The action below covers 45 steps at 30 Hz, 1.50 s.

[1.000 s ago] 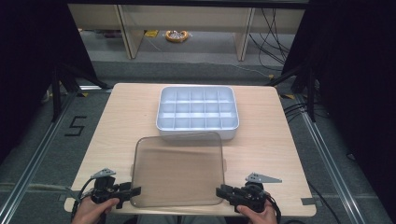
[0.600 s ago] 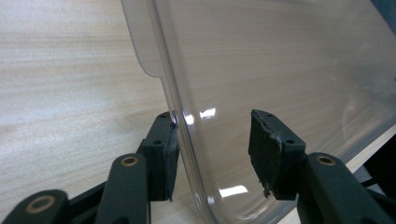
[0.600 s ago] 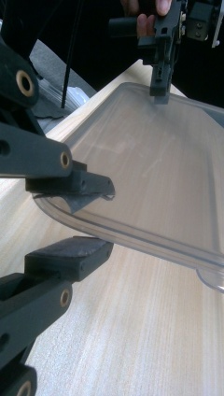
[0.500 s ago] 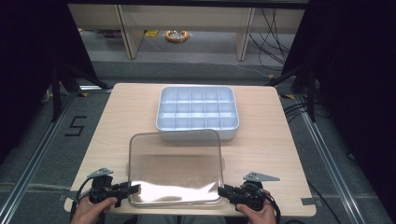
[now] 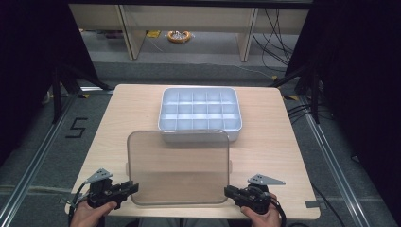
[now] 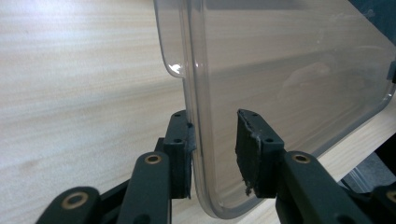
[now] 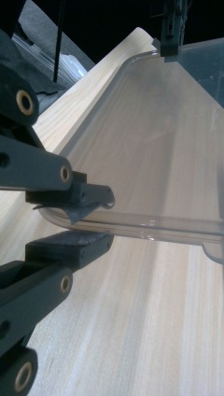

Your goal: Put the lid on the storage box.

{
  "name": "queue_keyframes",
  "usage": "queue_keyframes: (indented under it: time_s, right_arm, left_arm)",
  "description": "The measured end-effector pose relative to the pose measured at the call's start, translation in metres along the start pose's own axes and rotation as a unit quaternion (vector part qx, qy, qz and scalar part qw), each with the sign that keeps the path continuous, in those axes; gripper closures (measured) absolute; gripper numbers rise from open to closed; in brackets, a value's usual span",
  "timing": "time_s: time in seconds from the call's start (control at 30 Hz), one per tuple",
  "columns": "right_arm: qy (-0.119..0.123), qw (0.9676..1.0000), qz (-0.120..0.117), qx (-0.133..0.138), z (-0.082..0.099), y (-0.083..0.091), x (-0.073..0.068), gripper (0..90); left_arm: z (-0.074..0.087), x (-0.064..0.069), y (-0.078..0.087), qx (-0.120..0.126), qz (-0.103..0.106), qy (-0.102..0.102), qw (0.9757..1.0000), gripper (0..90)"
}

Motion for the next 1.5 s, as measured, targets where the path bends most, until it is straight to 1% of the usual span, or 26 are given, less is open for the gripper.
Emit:
queue_keyframes:
  time_s: [0.03, 0.17, 0.2, 0.37, 0.4, 0.5, 0.53, 0.6, 0.63, 0.67, 0.7, 0.73, 0.77, 0.8, 0.83, 0.97, 1.0, 1.07, 1.13, 1.23, 1.3, 1.33, 1.37, 1.43, 1.47, 1.5]
  right_arm:
    - [0.008, 0.9999, 0.009, -0.001, -0.001, 0.002, 0.002, 77.6]
    - [-0.005, 0.9999, 0.013, 0.004, -0.006, 0.005, 0.0, 77.5]
    - [0.001, 0.9999, 0.01, 0.011, -0.009, 0.006, 0.002, 77.5]
    - [-0.011, 0.9993, 0.016, 0.033, -0.025, 0.014, 0.005, 77.1]
    - [0.005, 0.999, 0.02, 0.041, -0.028, 0.015, 0.009, 76.9]
    - [-0.01, 0.9983, 0.034, 0.047, -0.037, 0.018, 0.012, 76.4]
    - [0.004, 0.9978, 0.04, 0.053, -0.042, 0.019, 0.016, 76.2]
    - [0.0, 0.9974, 0.046, 0.056, -0.049, 0.02, 0.019, 75.7]
    - [-0.009, 0.997, 0.048, 0.061, -0.053, 0.02, 0.019, 75.6]
    - [0.003, 0.9967, 0.054, 0.061, -0.056, 0.021, 0.023, 75.4]
    - [0.0, 0.9965, 0.054, 0.064, -0.059, 0.021, 0.023, 75.3]
    - [-0.02, 0.9962, 0.06, 0.059, -0.06, 0.022, 0.022, 75.2]
    - [0.007, 0.9958, 0.059, 0.069, -0.064, 0.02, 0.027, 75.1]
    - [0.011, 0.9954, 0.065, 0.069, -0.067, 0.02, 0.029, 74.9]
    - [0.002, 0.9956, 0.061, 0.072, -0.069, 0.02, 0.028, 74.9]
    - [0.01, 0.9947, 0.07, 0.075, -0.078, 0.02, 0.033, 74.5]
    - [-0.01, 0.9949, 0.074, 0.067, -0.078, 0.021, 0.03, 74.3]
    - [0.023, 0.9935, 0.082, 0.076, -0.084, 0.02, 0.035, 74.0]
    - [0.006, 0.9936, 0.081, 0.078, -0.089, 0.019, 0.035, 73.8]
    - [0.021, 0.9926, 0.089, 0.08, -0.097, 0.018, 0.04, 73.4]
    - [0.006, 0.993, 0.087, 0.08, -0.103, 0.017, 0.038, 73.2]
    - [0.023, 0.9917, 0.093, 0.086, -0.108, 0.017, 0.042, 73.0]
    - [0.026, 0.9914, 0.09, 0.091, -0.112, 0.018, 0.043, 72.9]
    - [0.022, 0.991, 0.094, 0.092, -0.119, 0.018, 0.044, 72.7]
    - [0.003, 0.9915, 0.092, 0.091, -0.122, 0.018, 0.042, 72.7]
    - [0.002, 0.9912, 0.093, 0.095, -0.126, 0.018, 0.043, 72.7]
  left_arm:
    - [-0.001, 0.0, 0.001, -0.001, 0.001, -0.006, 1.0, 65.7]
    - [-0.009, 0.006, 0.001, 0.011, 0.002, -0.01, 0.9999, 66.0]
    - [-0.009, 0.006, 0.001, 0.011, 0.002, -0.01, 0.9999, 66.0]
    - [-0.033, 0.014, -0.006, 0.025, -0.007, -0.023, 0.9994, 65.5]
    - [-0.036, 0.014, -0.008, 0.023, -0.007, -0.024, 0.9994, 65.2]
    - [-0.048, 0.017, -0.015, 0.023, -0.008, -0.028, 0.9993, 64.7]
    - [-0.051, 0.018, -0.017, 0.021, -0.008, -0.031, 0.9992, 64.6]
    - [-0.058, 0.019, -0.022, 0.025, -0.013, -0.034, 0.9991, 64.5]
    - [-0.061, 0.02, -0.024, 0.023, -0.011, -0.033, 0.9991, 64.3]
    - [-0.064, 0.019, -0.026, 0.023, -0.014, -0.034, 0.999, 64.3]
    - [-0.066, 0.019, -0.027, 0.02, -0.012, -0.034, 0.9991, 64.2]
    - [-0.068, 0.019, -0.029, 0.023, -0.014, -0.033, 0.9991, 64.2]
    - [-0.07, 0.019, -0.031, 0.021, -0.013, -0.033, 0.9992, 64.1]
    - [-0.072, 0.019, -0.032, 0.022, -0.011, -0.029, 0.9993, 64.1]
    - [-0.073, 0.018, -0.033, 0.022, -0.011, -0.031, 0.9992, 64.1]
    - [-0.08, 0.018, -0.039, 0.024, -0.011, -0.027, 0.9993, 64.0]
    - [-0.082, 0.017, -0.04, 0.024, -0.012, -0.027, 0.9993, 63.9]
    - [-0.086, 0.017, -0.041, 0.022, -0.017, -0.031, 0.9991, 63.7]
    - [-0.091, 0.017, -0.043, 0.026, -0.018, -0.031, 0.999, 63.7]
    - [-0.1, 0.018, -0.046, 0.029, -0.028, -0.034, 0.9986, 62.9]
    - [-0.106, 0.017, -0.049, 0.033, -0.029, -0.031, 0.9986, 62.6]
    - [-0.109, 0.017, -0.05, 0.033, -0.027, -0.029, 0.9986, 62.5]
    - [-0.112, 0.017, -0.051, 0.033, -0.027, -0.028, 0.9987, 62.5]
    - [-0.119, 0.017, -0.052, 0.035, -0.027, -0.028, 0.9986, 62.4]
    - [-0.123, 0.017, -0.053, 0.039, -0.026, -0.023, 0.9986, 62.5]
    - [-0.126, 0.017, -0.053, 0.04, -0.028, -0.023, 0.9985, 62.3]
Point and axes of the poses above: each handheld gripper's, and its own axes: y roughly backward along the jaws, z roughly out of its underside, x roughly to its right, the point moved 6 cm from there along -y, roughly forward along the jaws
